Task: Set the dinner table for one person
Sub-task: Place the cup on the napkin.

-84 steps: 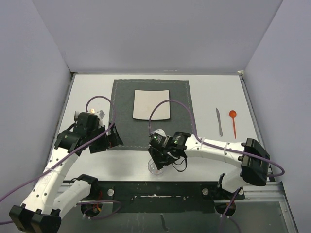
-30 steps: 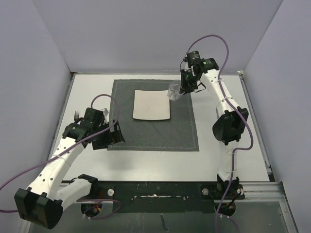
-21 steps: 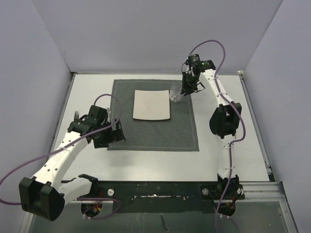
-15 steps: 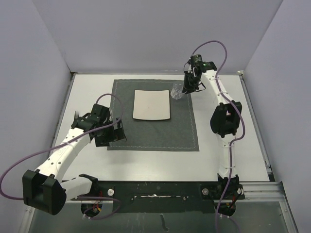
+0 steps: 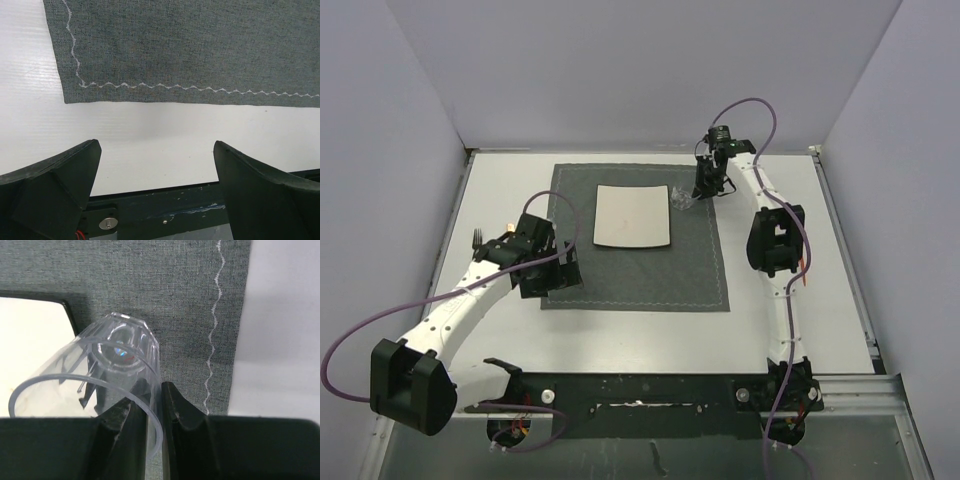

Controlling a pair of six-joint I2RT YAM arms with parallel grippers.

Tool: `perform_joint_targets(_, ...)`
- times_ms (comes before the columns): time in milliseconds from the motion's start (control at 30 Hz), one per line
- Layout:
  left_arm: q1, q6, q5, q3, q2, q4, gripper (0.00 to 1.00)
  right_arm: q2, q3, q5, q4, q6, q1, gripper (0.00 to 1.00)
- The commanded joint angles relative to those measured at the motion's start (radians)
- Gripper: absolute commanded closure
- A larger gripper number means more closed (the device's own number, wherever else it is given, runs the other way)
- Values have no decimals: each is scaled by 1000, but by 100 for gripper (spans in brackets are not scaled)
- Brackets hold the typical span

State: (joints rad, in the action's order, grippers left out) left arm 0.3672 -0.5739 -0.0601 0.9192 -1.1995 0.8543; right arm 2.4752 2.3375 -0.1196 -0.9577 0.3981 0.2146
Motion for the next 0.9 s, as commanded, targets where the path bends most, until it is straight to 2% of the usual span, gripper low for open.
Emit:
perform_joint_targets(0,15,-14,29,3,21,-49,2,-17,61,22,54,-9,-7,100)
perform_joint_targets(267,38,-28,41,2,12,-48,2,-77,8,87,104,-10,-17,100)
perform_joint_targets(433,50,-36,47,4,6,-48,2,-53,57,85,76,-12,-22,100)
perform_joint_targets(867,72,-52,49,2,-13,-49,2,-35,55,108,67,-25,-23,100)
